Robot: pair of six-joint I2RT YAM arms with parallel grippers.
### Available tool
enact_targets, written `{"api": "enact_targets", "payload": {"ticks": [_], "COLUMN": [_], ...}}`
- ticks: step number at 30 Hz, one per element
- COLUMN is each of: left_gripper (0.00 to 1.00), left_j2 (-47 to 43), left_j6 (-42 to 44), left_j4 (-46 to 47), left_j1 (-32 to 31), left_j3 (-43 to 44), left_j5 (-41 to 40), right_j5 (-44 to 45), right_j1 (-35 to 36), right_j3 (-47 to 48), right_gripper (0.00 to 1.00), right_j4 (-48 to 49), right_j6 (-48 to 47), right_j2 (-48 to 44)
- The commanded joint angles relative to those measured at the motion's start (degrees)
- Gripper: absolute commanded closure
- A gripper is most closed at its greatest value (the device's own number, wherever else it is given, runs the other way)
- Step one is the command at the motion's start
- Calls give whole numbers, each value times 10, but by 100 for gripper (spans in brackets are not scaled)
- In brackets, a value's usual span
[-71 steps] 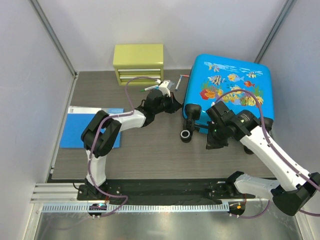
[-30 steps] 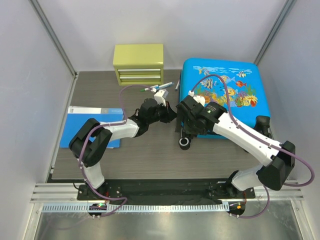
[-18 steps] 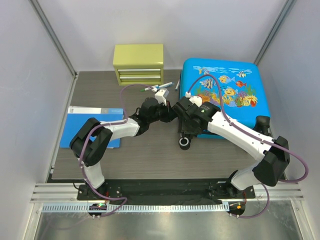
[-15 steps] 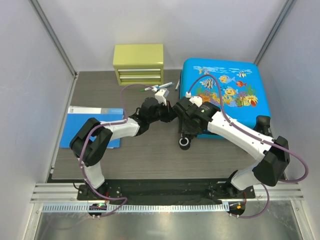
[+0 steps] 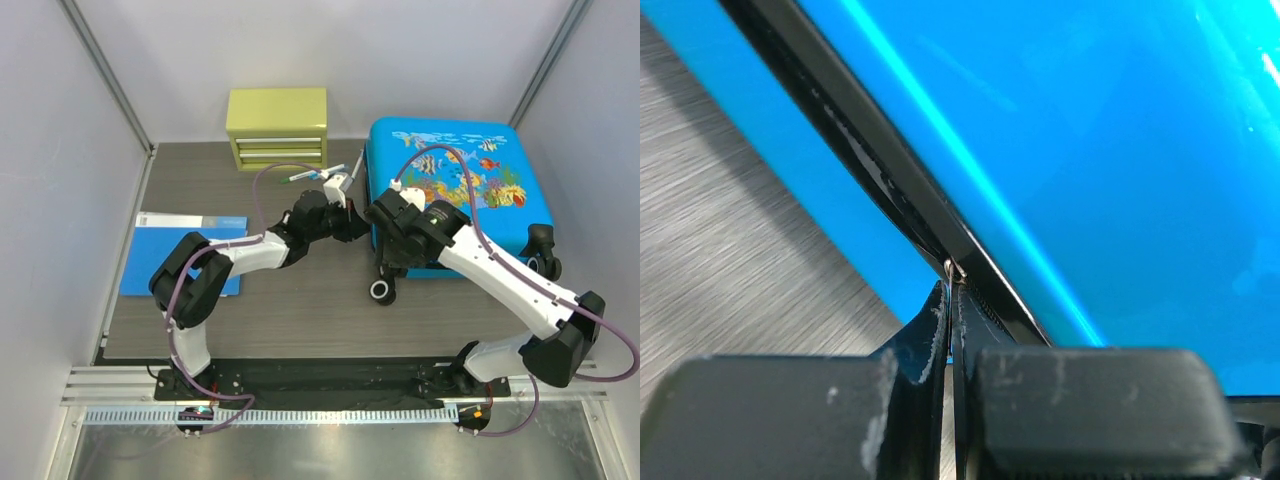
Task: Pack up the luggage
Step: Zip the luggage at the center of the board.
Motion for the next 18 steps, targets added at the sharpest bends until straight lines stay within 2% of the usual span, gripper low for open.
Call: {"api": "enact_targets", "payload": {"ticks": [1,9,12,18], "left_gripper": [100,100,100,100], "left_j2": [29,31,20,1], "left_j6": [-8,10,12,5], "left_j4": [53,26,19,45], "left_j1": [13,13,18,34], "left_j3": [52,66,50,22], "left_j5": [-51,-118,-165,-180], "right_j5": [-80,-110,-120,-120], "right_j1": [10,10,10,10], "right_j3": [6,-23,-31,-39], "right_gripper": [99,99,99,99], "right_j4": [-123,-160,-161,-160], "right_j6": [17,33,43,50], "right_j2": [-88,-137,-146,-146]}}
